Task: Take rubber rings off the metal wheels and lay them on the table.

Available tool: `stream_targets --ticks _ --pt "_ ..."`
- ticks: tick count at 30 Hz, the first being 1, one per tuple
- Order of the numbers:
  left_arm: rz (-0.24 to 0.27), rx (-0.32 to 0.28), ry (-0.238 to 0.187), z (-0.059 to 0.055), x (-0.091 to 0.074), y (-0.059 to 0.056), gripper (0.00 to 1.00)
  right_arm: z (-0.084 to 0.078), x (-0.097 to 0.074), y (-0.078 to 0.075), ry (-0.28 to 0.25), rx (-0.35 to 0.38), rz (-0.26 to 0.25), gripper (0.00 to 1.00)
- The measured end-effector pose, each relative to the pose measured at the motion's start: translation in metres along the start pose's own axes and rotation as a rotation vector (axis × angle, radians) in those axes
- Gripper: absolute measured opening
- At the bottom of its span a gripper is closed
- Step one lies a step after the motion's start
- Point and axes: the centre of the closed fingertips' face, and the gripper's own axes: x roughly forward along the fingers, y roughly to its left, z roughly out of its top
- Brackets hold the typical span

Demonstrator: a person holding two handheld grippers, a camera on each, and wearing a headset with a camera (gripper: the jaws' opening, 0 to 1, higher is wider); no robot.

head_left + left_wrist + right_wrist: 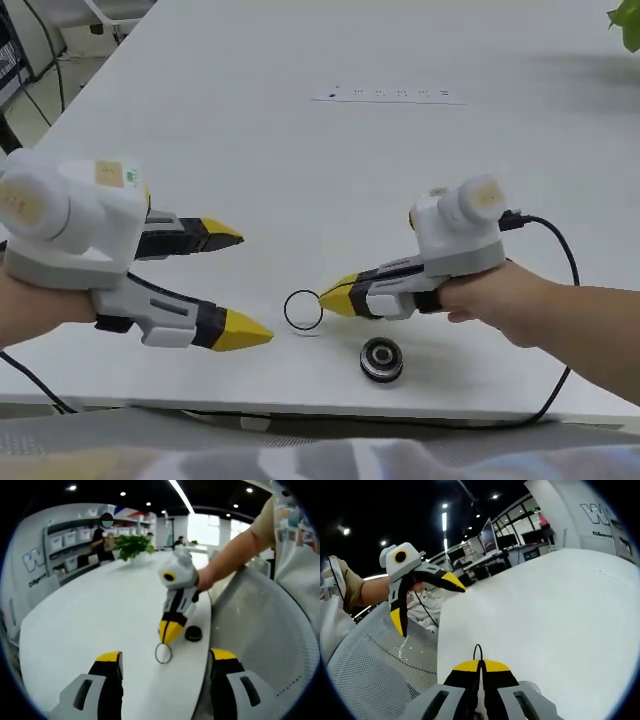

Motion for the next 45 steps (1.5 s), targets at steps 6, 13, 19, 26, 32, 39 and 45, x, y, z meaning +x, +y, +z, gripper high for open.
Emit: stream_targets --ticks 6,13,19,26,32,39,45 --pt "0.004 -0.003 0.000 -0.001 0.000 0.001 0.71 -0.005 0.002 -0.007 0.031 -0.024 -0.038 0.00" --pt "0.002 -0.002 0.003 -0.001 0.000 0.001 0.71 -0.006 0.002 -0.010 0.041 -0.066 -0.056 0.11" --pt "-0.002 -0.003 0.005 -0.001 0.001 0.001 0.71 -0.004 0.001 -0.007 0.033 -0.082 -0.051 0.23" --pt "-0.007 0.003 0.006 0.000 0.002 -0.001 0.71 0.002 -0.008 0.001 -0.006 -0.091 -0.035 0.28" --pt "-0.015 0.014 0.010 0.004 0.005 -0.003 0.71 0.009 -0.022 0.004 -0.047 -0.084 -0.039 0.32" --pt "-0.036 0.027 0.019 0.006 0.013 -0.008 0.70 0.017 -0.041 0.010 -0.098 -0.080 -0.041 0.32" --pt "-0.060 0.043 0.026 0.009 0.021 -0.013 0.69 0.014 -0.055 0.013 -0.121 -0.071 -0.047 0.34"
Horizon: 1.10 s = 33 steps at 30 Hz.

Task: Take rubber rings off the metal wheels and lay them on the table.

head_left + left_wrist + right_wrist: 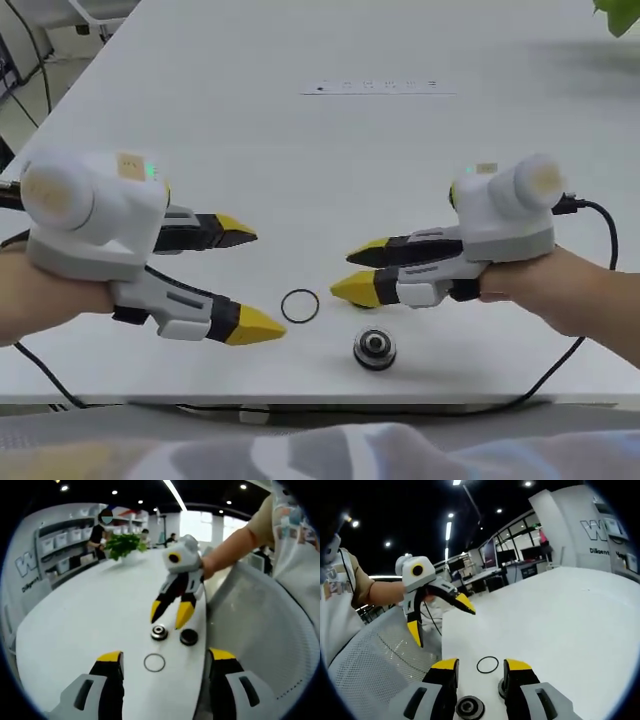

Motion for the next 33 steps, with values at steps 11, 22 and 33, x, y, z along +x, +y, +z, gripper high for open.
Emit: stream_targets --ticks 11,22,33 --pt "-0.059 0.015 0.017 0.002 0.022 -0.010 0.67 -0.016 -0.016 0.009 -0.012 0.017 0.009 0.35" --pt "-0.117 0.028 0.038 0.003 0.042 -0.023 0.63 -0.037 -0.028 0.011 0.015 0.020 0.007 0.34" --pt "-0.158 0.039 0.064 0.000 0.059 -0.031 0.57 -0.063 -0.029 0.011 0.082 -0.023 0.015 0.31"
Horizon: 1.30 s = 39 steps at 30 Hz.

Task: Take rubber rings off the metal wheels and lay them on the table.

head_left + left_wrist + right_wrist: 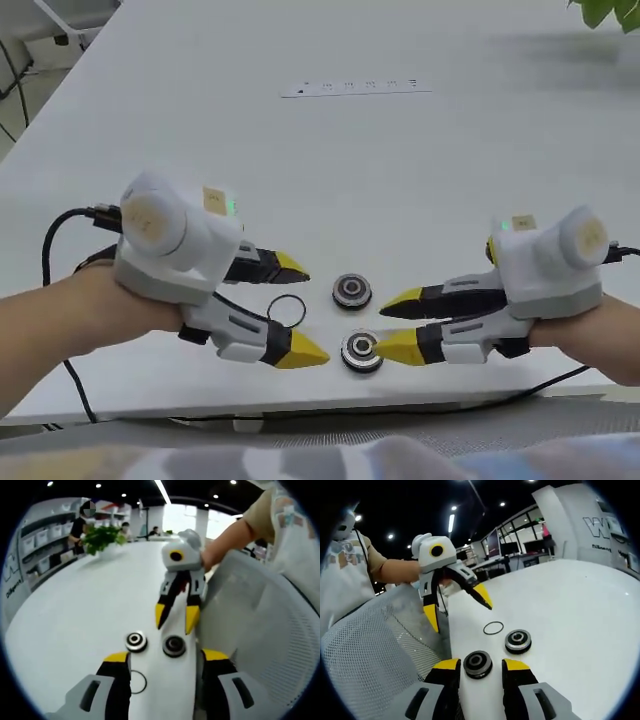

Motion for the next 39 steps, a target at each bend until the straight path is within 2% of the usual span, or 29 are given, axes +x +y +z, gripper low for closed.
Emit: stream_targets --ticks 7,18,24,31,39 --pt "-0.031 -0.003 0.009 0.000 0.011 -0.005 0.53 -0.012 0.001 -0.001 0.026 -0.017 -0.001 0.27" --pt "-0.074 -0.014 0.021 -0.006 0.027 -0.012 0.46 -0.021 0.005 -0.002 0.056 -0.088 0.003 0.19" --pt "-0.093 -0.004 0.035 -0.009 0.034 -0.016 0.38 -0.025 0.006 -0.003 0.059 -0.095 0.004 0.16" --pt "-0.099 0.002 0.036 -0.009 0.041 -0.017 0.29 -0.026 0.007 -0.005 0.063 -0.113 0.002 0.10" --pt "-0.098 0.010 0.046 -0.012 0.048 -0.018 0.24 -0.026 0.007 -0.005 0.056 -0.104 0.002 0.09"
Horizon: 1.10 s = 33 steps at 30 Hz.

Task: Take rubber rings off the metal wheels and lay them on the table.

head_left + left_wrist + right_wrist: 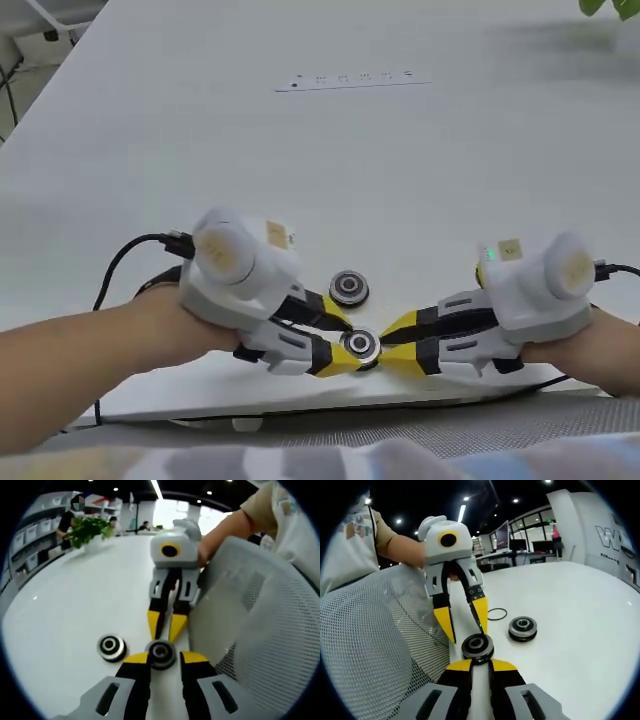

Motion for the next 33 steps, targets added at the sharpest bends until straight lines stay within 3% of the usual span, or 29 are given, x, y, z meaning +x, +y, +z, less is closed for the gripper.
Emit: stream_targets --ticks 7,12,21,33 --pt "0.019 0.021 -0.001 0.0003 0.0023 0.0023 0.18 0.0003 0.0011 -0.0002 0.001 0.003 0.003 0.08" --pt "0.053 0.075 0.005 -0.0005 0.0032 0.0036 0.14 0.0010 0.0020 0.0007 0.007 -0.005 0.009 0.08" --pt "0.080 0.111 -0.007 -0.0006 0.0033 0.0041 0.13 0.0012 0.0025 0.0014 0.037 -0.028 0.009 0.06" --pt "0.101 0.151 -0.005 -0.0007 0.0034 0.0042 0.13 -0.0002 0.0029 -0.0006 0.082 0.068 -0.007 0.01"
